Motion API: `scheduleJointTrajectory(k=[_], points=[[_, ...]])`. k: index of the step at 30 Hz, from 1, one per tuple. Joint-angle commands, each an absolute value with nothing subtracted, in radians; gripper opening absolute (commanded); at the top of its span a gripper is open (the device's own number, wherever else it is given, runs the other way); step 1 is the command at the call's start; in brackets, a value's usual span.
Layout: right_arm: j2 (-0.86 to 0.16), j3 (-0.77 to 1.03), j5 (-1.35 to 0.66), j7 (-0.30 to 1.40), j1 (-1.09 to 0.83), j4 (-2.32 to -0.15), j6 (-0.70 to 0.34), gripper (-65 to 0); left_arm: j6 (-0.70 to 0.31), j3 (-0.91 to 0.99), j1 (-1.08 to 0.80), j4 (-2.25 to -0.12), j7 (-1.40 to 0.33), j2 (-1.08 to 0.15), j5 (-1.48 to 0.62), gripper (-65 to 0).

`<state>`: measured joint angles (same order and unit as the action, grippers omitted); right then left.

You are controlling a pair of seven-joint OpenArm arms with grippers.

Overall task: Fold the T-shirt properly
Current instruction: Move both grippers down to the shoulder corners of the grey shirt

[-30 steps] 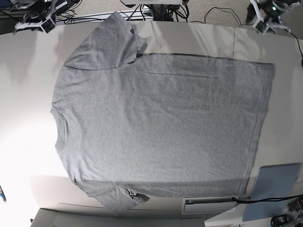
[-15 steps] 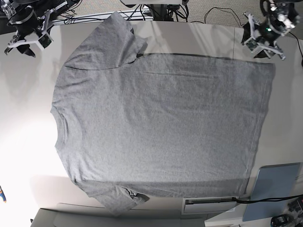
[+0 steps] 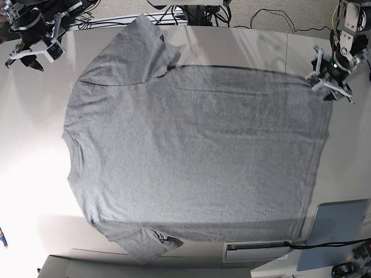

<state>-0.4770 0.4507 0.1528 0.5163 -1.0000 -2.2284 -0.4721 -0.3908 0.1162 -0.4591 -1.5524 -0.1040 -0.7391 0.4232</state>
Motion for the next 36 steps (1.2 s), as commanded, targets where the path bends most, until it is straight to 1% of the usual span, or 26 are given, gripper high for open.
scheduleJointTrajectory(k=[1, 3, 6, 9, 11, 14, 17, 18, 19, 22, 26, 29, 31, 36], points=[[-0.485, 0.459, 0.155, 0.505, -1.008, -2.244, -0.461, -34.4, -0.419, 0.109, -0.454, -1.518, -0.148, -0.752, 0.45, -30.0], [-0.485, 0.459, 0.155, 0.501, -1.008, -2.244, -0.461, -34.4, -0.43, 0.103, -0.434, -1.479, -0.139, -0.752, 0.453, -30.0], [-0.485, 0.459, 0.156, 0.496, -1.008, -2.244, -0.469, -34.4, -0.494, 0.102, -0.43, -1.449, -0.085, -0.751, 0.471, -30.0], [-0.485, 0.459, 0.159, 0.485, -1.008, -2.244, -0.52, -34.4, -0.542, 0.102, -0.43, -1.436, -0.025, -0.751, 0.538, -30.4], [-0.485, 0.459, 0.164, 0.471, -1.008, -2.244, -0.558, -34.4, -0.545, 0.102, -0.429, -1.436, -0.02, -0.751, 0.563, -33.3], [-0.485, 0.459, 0.223, 0.427, -1.008, -2.244, -0.596, -34.4, -0.562, 0.102, -0.429, -1.436, -0.018, -0.751, 0.573, -43.5], [-0.485, 0.459, 0.276, 0.39, -1.008, -2.244, -0.616, -34.5, -0.607, 0.102, -0.429, -1.436, -0.017, -0.751, 0.573, -59.1], [-0.486, 0.459, 0.291, 0.38, -1.008, -2.244, -0.63, -34.5, -0.611, 0.102, -0.43, -1.436, -0.017, -0.751, 0.573, -63.3], [-0.494, 0.459, 0.305, 0.366, -1.008, -2.243, -0.648, -34.5, -0.615, 0.102, -0.43, -1.436, -0.017, -0.751, 0.573, -65.0], [-0.531, 0.455, 0.336, 0.339, -1.008, -2.238, -0.682, -34.5, -0.616, 0.102, -0.43, -1.436, -0.017, -0.751, 0.573, -65.0], [-0.606, 0.42, 0.358, 0.34, -1.008, -2.216, -0.681, -34.5, -0.615, 0.102, -0.432, -1.436, -0.017, -0.751, 0.573, -65.0], [-0.651, 0.362, 0.397, 0.342, -1.005, -2.214, -0.676, -34.5, -0.614, 0.102, -0.432, -1.439, -0.017, -0.743, 0.573, -65.0], [-0.666, 0.313, 0.403, 0.356, -0.982, -2.212, -0.672, -34.5, -0.615, 0.102, -0.432, -1.452, -0.017, -0.732, 0.573, -65.0], [-0.669, 0.17, 0.402, 0.391, -0.878, -2.16, -0.664, -34.5, -0.615, 0.102, -0.432, -1.485, -0.02, -0.703, 0.572, -65.0]])
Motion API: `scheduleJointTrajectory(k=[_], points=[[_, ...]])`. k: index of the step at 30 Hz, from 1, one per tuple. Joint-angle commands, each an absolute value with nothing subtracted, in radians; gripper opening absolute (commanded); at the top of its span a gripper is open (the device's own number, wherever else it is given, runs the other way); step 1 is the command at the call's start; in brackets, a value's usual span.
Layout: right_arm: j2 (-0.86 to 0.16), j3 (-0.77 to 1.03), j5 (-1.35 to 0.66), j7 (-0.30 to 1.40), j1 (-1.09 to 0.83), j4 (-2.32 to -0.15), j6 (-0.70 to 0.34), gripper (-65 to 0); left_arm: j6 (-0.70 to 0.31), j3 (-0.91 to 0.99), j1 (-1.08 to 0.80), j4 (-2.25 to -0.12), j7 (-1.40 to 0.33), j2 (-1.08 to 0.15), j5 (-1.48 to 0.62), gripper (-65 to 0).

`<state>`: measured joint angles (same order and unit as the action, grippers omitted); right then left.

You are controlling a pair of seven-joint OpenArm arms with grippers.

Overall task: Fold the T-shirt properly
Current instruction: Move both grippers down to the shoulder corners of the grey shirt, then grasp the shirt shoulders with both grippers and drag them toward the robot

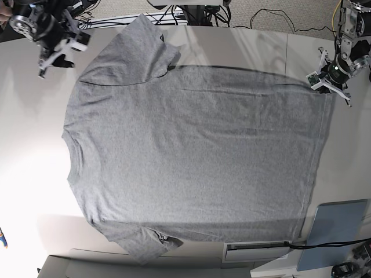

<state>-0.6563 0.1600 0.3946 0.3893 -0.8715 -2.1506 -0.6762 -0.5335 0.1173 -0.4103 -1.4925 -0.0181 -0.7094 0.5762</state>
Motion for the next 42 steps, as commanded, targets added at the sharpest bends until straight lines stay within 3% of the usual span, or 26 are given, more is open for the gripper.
scheduleJointTrajectory(k=[1, 27, 30, 34, 39, 42], points=[[-0.669, 0.141, 0.406, 0.396, -0.856, -2.138, -0.657, -34.5, -0.615, 0.102, -0.432, -1.485, -0.026, -0.701, 0.572, -65.0], [-0.681, -0.381, 0.449, 0.48, -0.4, -1.834, -0.617, -34.6, -0.612, 0.102, -0.432, -1.485, -0.035, -0.701, 0.562, -65.0], [-0.678, -0.378, 0.45, 0.505, -0.384, -1.834, -0.601, -42.4, -0.611, 0.102, -0.432, -1.485, -0.033, -0.701, 0.538, -65.0], [-0.678, -0.378, 0.446, 0.575, -0.368, -1.834, -0.593, -64.4, -0.611, 0.102, -0.432, -1.485, -0.028, -0.701, 0.539, -65.0], [-0.679, -0.378, 0.411, 0.645, -0.369, -1.839, -0.563, -65.0, -0.607, 0.102, -0.435, -1.498, -0.029, -0.702, 0.539, -65.0], [-0.68, -0.378, 0.413, 0.688, -0.379, -1.861, -0.559, -65.0, -0.535, 0.104, -0.474, -1.56, -0.064, -0.705, 0.539, -65.0]])
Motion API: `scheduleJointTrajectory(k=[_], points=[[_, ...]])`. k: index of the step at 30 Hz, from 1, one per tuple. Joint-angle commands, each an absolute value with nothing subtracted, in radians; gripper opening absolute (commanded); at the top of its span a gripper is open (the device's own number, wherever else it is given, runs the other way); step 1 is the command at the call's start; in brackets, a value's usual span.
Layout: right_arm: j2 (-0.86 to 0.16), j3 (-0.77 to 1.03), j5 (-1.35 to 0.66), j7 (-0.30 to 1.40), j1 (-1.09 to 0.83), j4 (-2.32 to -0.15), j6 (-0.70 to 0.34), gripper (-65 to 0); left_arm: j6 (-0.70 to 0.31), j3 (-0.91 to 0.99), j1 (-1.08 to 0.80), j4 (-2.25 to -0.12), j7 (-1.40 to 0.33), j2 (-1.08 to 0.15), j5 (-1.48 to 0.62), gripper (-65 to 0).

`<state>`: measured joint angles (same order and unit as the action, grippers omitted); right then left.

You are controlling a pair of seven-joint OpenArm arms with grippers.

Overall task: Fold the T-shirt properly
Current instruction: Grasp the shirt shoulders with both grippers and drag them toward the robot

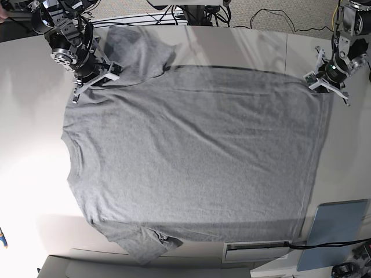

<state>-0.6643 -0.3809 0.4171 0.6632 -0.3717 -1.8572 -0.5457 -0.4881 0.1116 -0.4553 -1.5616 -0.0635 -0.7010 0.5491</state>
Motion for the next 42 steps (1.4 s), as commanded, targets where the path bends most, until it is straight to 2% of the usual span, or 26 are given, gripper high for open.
scheduleJointTrajectory(k=[1, 4, 7, 21, 32, 42], points=[[-0.682, -0.378, 0.414, 0.7, -0.385, -1.87, -0.549, -65.0, -0.506, 0.109, -0.497, -1.592, -0.089, -0.704, 0.538, -65.0], [-0.697, -0.378, 0.42, 0.711, -0.408, -1.898, -0.543, -65.0, -0.463, 0.127, -0.562, -1.693, -0.178, -0.704, 0.516, -65.0], [-0.721, -0.378, 0.42, 0.741, -0.441, -1.94, -0.542, -65.0, -0.459, 0.154, -0.629, -1.776, -0.235, -0.704, 0.486, -65.0], [-0.795, -0.378, 0.533, 0.834, -0.705, -2.137, -0.459, -65.0, -0.471, 0.377, -0.893, -1.919, -0.236, -0.704, 0.41, -65.0], [-0.795, -0.378, 0.622, 0.846, -0.882, -2.208, -0.383, -65.0, -0.467, 0.385, -1.053, -1.975, -0.236, -0.704, 0.461, -65.0], [-0.795, -0.378, 0.682, 0.846, -0.964, -2.209, -0.318, -65.0, -0.467, 0.385, -1.089, -1.979, -0.236, -0.704, 0.469, -65.0]])
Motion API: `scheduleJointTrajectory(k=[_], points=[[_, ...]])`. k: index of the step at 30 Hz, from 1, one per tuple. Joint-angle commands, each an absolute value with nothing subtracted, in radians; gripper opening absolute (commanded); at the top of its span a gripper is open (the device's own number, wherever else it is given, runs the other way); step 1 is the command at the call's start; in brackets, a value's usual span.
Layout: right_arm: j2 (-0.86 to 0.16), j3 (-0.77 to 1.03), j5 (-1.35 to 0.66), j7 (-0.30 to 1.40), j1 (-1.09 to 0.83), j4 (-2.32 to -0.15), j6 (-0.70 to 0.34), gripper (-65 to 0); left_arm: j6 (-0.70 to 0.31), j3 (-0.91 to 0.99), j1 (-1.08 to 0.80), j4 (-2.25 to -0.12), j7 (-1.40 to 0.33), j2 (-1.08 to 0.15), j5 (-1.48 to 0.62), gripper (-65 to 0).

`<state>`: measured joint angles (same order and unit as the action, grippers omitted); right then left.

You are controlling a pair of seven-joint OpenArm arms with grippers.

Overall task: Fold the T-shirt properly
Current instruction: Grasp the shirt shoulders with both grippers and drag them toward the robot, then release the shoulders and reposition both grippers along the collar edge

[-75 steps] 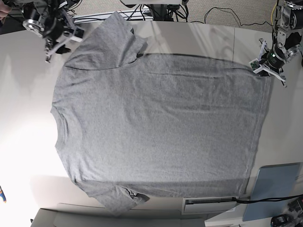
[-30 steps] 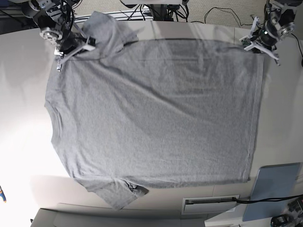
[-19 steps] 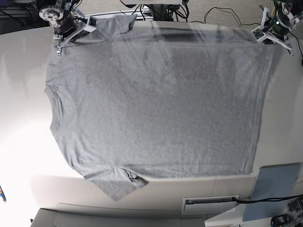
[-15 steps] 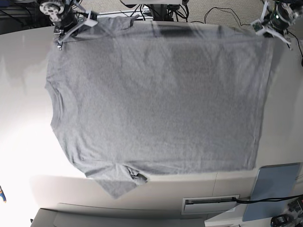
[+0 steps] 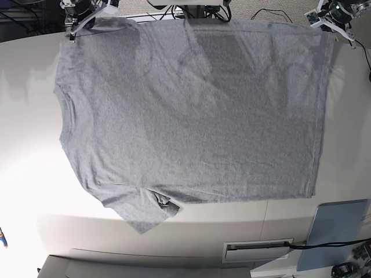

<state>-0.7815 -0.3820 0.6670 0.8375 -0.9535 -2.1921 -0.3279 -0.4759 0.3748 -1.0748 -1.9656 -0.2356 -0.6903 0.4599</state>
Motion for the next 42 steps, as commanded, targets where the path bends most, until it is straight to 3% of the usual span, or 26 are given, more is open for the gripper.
scheduleJointTrajectory(k=[1, 6, 10, 26, 33, 42], points=[[-0.795, -0.378, 0.692, 0.846, -0.964, -2.209, -0.313, -65.0, -0.466, 0.385, -1.089, -1.98, -0.236, -0.704, 0.476, -65.0], [-0.795, -0.378, 0.853, 0.845, -0.963, -2.209, -0.207, -65.0, -0.371, 0.385, -1.084, -1.996, -0.24, -0.704, 0.478, -65.0], [-0.795, -0.378, 0.889, 0.841, -0.915, -2.209, -0.173, -65.0, -0.356, 0.385, -1.035, -1.997, -0.239, -0.704, 0.422, -65.0], [-0.788, -0.378, 0.642, 0.716, -0.576, -2.141, -0.161, -65.0, -0.367, 0.384, -0.794, -1.905, -0.226, -0.688, 0.187, -65.0], [-0.751, -0.379, 0.558, 0.669, -0.462, -2.05, -0.165, -65.0, -0.467, 0.382, -0.687, -1.827, -0.156, -0.648, 0.178, -65.0], [-0.743, -0.379, 0.489, 0.627, -0.355, -1.98, -0.179, -65.0, -0.473, 0.382, -0.577, -1.735, -0.156, -0.618, 0.177, -65.0]])
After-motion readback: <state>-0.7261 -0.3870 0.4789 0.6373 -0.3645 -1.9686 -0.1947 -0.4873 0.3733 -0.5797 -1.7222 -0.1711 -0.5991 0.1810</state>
